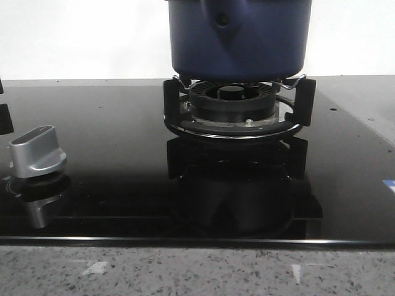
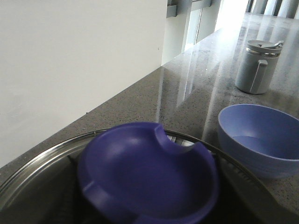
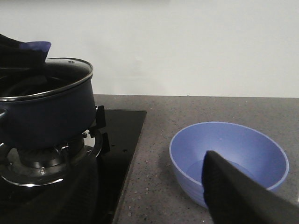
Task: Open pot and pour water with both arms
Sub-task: 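Lift the glass lid off the saucepan with the left gripper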
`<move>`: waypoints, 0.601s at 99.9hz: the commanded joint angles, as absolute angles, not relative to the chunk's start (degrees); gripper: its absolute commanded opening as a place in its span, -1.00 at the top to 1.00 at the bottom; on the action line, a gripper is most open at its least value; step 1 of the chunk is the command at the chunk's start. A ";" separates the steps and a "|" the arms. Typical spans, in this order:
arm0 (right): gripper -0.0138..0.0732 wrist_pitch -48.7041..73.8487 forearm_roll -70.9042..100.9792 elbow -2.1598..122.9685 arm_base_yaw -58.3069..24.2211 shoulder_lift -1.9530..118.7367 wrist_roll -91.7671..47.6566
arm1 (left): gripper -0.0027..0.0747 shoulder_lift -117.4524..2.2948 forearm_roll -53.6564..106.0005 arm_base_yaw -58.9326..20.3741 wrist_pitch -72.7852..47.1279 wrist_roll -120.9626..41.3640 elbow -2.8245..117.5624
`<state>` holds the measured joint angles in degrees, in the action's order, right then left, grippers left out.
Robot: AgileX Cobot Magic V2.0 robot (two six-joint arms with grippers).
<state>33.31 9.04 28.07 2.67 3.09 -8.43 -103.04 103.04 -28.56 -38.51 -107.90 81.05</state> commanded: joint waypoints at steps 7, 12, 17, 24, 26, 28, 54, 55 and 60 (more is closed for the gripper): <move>-0.32 29.05 8.68 29.94 2.96 4.52 -8.76 | 0.42 -98.51 107.29 -28.59 -42.55 -107.63 84.11; -0.32 29.05 8.68 29.94 2.96 4.52 -8.76 | 0.42 -97.64 107.29 -28.20 -42.65 -107.50 84.56; -0.32 29.05 8.68 29.94 2.96 4.52 -8.76 | 0.42 -96.47 107.29 -27.66 -42.65 -107.25 84.67; -0.32 29.05 8.68 29.94 2.96 4.52 -8.76 | 0.42 -94.68 107.17 -26.68 -42.65 -105.11 84.67; -0.32 29.05 8.68 29.94 2.96 4.52 -8.76 | 0.42 -94.37 107.00 -26.43 -42.65 -104.49 84.67; -0.32 29.05 8.68 29.94 2.96 4.52 -8.76 | 0.42 -93.58 106.63 -25.90 -42.65 -103.25 84.67; -0.32 29.05 9.07 29.94 2.96 4.52 -8.76 | 0.41 -84.73 93.90 -20.57 -42.70 -92.85 81.97; -0.32 29.05 9.17 29.94 2.96 4.52 -8.76 | 0.41 -84.42 93.76 -20.41 -42.70 -92.67 81.54; -0.32 29.05 9.51 29.94 2.96 4.52 -8.76 | 0.41 -82.12 93.41 -19.15 -42.70 -92.25 79.59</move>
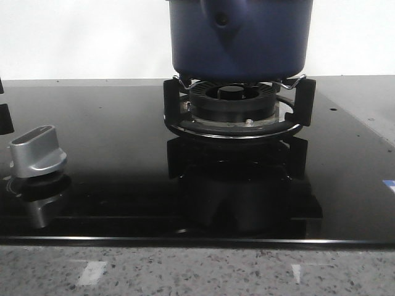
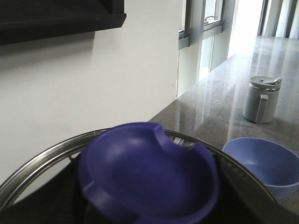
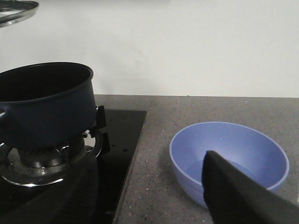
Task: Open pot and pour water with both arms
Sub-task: 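Lift the glass lid off the saucepan with the left gripper, then lower the right gripper onto the rim of the light blue bowl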
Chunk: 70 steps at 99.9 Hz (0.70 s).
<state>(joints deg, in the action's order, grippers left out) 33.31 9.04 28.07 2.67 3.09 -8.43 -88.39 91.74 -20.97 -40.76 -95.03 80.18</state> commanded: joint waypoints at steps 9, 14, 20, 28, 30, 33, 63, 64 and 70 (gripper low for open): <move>-0.32 29.16 10.49 29.94 2.96 4.52 -8.76 | 0.41 -77.46 93.41 -16.56 -42.32 -92.25 75.08; -0.32 29.15 11.09 29.94 2.96 4.52 -8.76 | 0.41 -74.82 93.41 -15.10 -42.32 -92.25 72.34; -0.32 29.25 12.09 29.94 2.96 4.52 -8.76 | 0.41 -71.32 93.41 -13.21 -42.08 -92.25 68.97; -0.32 29.60 13.34 29.94 2.96 4.52 -8.76 | 0.41 -67.03 93.63 -11.20 -40.62 -92.25 63.69; -0.32 29.60 13.51 29.94 2.96 4.52 -8.76 | 0.41 -65.86 93.63 -10.74 -40.10 -92.25 62.39; -0.32 29.84 13.85 29.94 2.96 4.52 -8.76 | 0.39 -64.35 93.63 -10.19 -39.45 -92.25 60.68; -0.32 31.54 19.89 32.09 2.96 7.56 -7.04 | 0.28 -53.20 93.63 -9.02 -35.66 -92.25 47.55; -0.32 31.54 19.89 32.71 2.96 7.92 -6.09 | 0.28 -52.96 93.63 -9.02 -35.57 -92.25 47.38; -0.32 32.01 19.20 36.01 2.96 12.02 -2.41 | 0.28 -52.14 93.63 -9.02 -35.43 -92.25 46.19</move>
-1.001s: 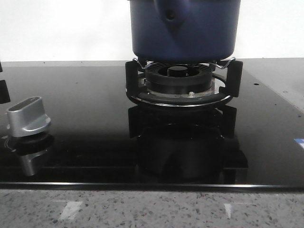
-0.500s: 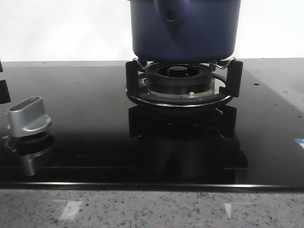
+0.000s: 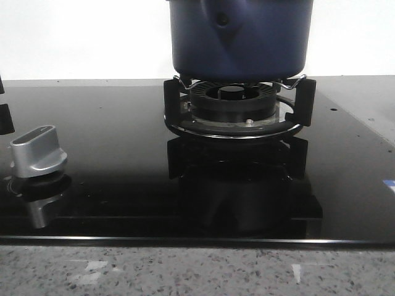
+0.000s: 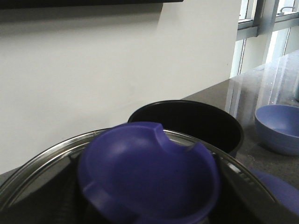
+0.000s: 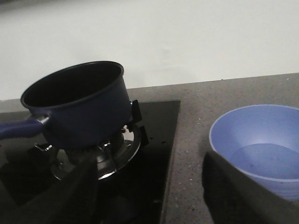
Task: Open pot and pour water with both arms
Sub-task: 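Lower the right gripper onto the rim of the light blue bowl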
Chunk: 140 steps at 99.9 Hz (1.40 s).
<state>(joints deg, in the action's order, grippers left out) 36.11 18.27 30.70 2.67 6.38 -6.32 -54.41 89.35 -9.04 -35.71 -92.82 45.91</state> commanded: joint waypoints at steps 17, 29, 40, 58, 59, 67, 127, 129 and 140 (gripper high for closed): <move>-0.32 41.77 11.16 52.80 2.96 27.24 7.56 | 0.28 -51.24 93.75 -9.02 -35.43 -92.25 45.52; -0.32 51.55 3.11 65.30 2.96 39.23 13.26 | 0.28 -51.24 94.17 -9.02 -35.43 -92.25 45.52; -0.32 57.39 -0.77 72.90 2.96 48.37 13.54 | 0.28 -51.24 95.14 -9.02 -35.43 -92.25 45.52; -0.32 62.12 -5.47 79.36 5.31 58.89 15.87 | 0.28 -51.24 95.32 -9.02 -35.43 -92.25 45.52; -0.32 62.28 -5.47 79.70 5.77 59.57 15.87 | 0.28 -51.24 95.32 -9.02 -35.43 -92.25 45.52; -0.32 64.29 -5.61 80.67 8.88 63.00 15.87 | 0.28 -51.24 95.36 -9.02 -35.43 -92.25 45.52; -0.31 69.31 2.65 71.80 27.82 69.15 15.87 | 0.28 -51.24 95.73 -11.61 -35.29 -92.25 45.52; -0.31 68.77 2.89 71.25 28.11 69.15 15.87 | 0.28 -51.24 95.73 -11.61 -35.29 -92.25 45.52; -0.31 65.23 3.55 69.19 28.23 69.15 15.87 | 0.28 -51.24 95.73 -11.61 -35.29 -92.25 45.52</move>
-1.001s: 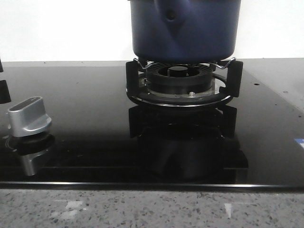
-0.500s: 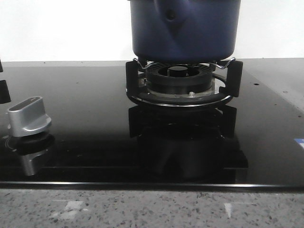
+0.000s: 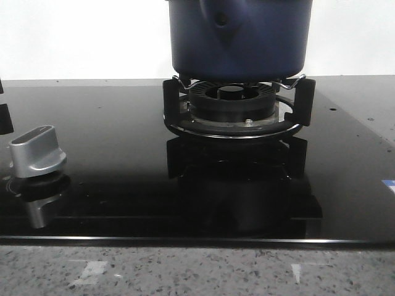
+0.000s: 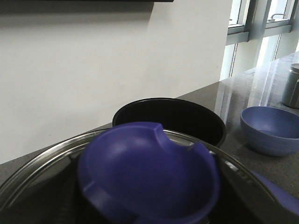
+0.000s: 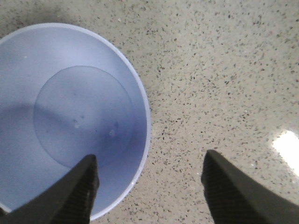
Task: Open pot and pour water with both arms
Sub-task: 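Lower the right gripper onto the rim of the light blue bowl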
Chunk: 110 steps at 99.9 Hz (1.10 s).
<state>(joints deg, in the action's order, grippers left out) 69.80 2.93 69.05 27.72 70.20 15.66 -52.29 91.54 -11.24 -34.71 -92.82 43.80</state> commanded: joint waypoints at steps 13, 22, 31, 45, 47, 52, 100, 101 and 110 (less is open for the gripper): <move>-0.25 63.52 3.77 67.38 28.23 69.61 15.87 | 0.28 -51.24 95.73 -11.61 -35.29 -92.25 45.52; -0.19 63.65 4.50 66.32 28.23 70.78 15.87 | 0.28 -51.24 95.73 -11.61 -35.29 -92.25 45.52; -0.19 62.88 5.25 65.83 28.23 71.57 15.87 | 0.28 -51.24 95.73 -11.61 -35.29 -92.25 45.52; -0.19 62.08 5.25 65.83 28.23 73.00 15.87 | 0.28 -51.24 95.73 -11.61 -35.39 -92.25 45.52; -0.19 62.08 5.47 65.83 28.23 73.12 15.87 | 0.28 -51.24 95.73 -11.61 -35.39 -92.25 45.52; -0.19 62.08 5.67 65.83 28.23 73.72 15.87 | 0.28 -51.24 95.73 -11.61 -35.39 -92.25 45.52; -0.19 60.46 8.54 63.55 28.23 76.50 15.87 | 0.28 -51.24 95.73 -11.61 -35.60 -92.25 45.52; -0.19 60.48 8.69 63.37 28.23 76.50 15.87 | 0.28 -51.24 95.73 -11.61 -35.60 -92.25 45.52; -0.12 59.50 9.19 62.47 28.23 76.50 15.87 | 0.28 -51.24 95.73 -11.61 -35.60 -92.25 45.52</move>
